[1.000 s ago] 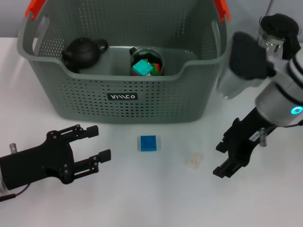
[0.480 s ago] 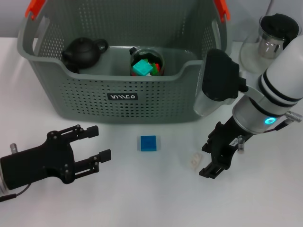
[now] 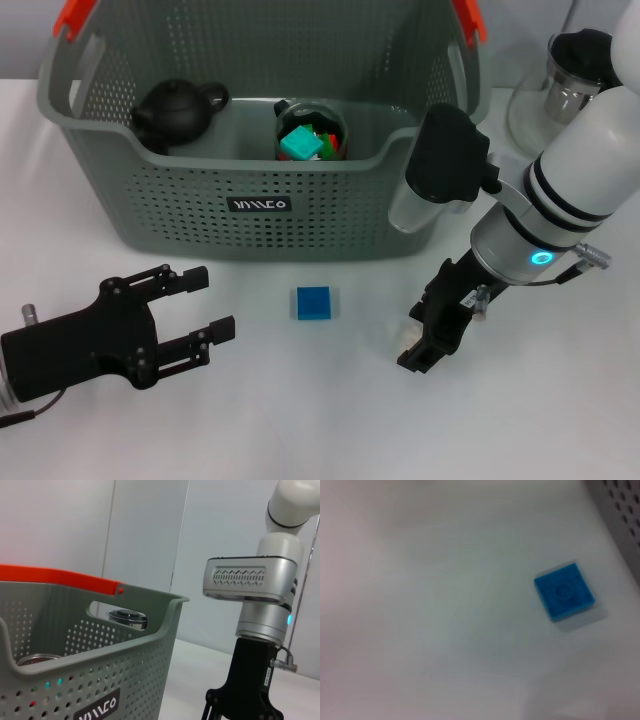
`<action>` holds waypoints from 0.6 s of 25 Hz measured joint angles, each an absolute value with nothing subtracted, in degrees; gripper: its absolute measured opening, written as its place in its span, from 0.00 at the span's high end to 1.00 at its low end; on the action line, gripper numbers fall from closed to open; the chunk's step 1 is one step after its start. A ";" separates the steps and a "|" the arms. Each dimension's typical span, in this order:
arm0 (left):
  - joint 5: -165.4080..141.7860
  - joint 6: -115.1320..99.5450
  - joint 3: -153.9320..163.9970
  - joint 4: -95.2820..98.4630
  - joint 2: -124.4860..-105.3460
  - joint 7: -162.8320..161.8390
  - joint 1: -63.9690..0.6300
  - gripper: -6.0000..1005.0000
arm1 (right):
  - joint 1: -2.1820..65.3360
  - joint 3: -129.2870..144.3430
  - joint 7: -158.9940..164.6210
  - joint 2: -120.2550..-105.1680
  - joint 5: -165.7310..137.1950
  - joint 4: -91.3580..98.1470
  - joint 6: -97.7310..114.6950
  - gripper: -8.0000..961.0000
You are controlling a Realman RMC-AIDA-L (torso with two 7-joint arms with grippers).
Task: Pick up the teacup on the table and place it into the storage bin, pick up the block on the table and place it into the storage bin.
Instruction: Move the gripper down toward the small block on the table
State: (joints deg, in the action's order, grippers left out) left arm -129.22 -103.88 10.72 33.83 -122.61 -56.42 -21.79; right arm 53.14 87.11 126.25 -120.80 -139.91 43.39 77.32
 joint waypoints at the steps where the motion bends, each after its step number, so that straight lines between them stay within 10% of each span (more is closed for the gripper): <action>1: -129.22 -103.88 10.72 33.83 -122.61 -56.42 -21.80 0.31 | 53.30 87.21 126.87 -120.79 -139.91 42.98 77.14 0.26; 15: -129.19 -103.71 10.72 33.83 -122.61 -56.42 -21.79 0.31 | 53.53 88.80 129.89 -120.76 -140.23 42.41 75.45 0.26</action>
State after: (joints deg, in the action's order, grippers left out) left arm -129.19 -103.71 10.72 33.83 -122.61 -56.42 -21.79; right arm 53.53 88.80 129.89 -120.76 -140.23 42.41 75.45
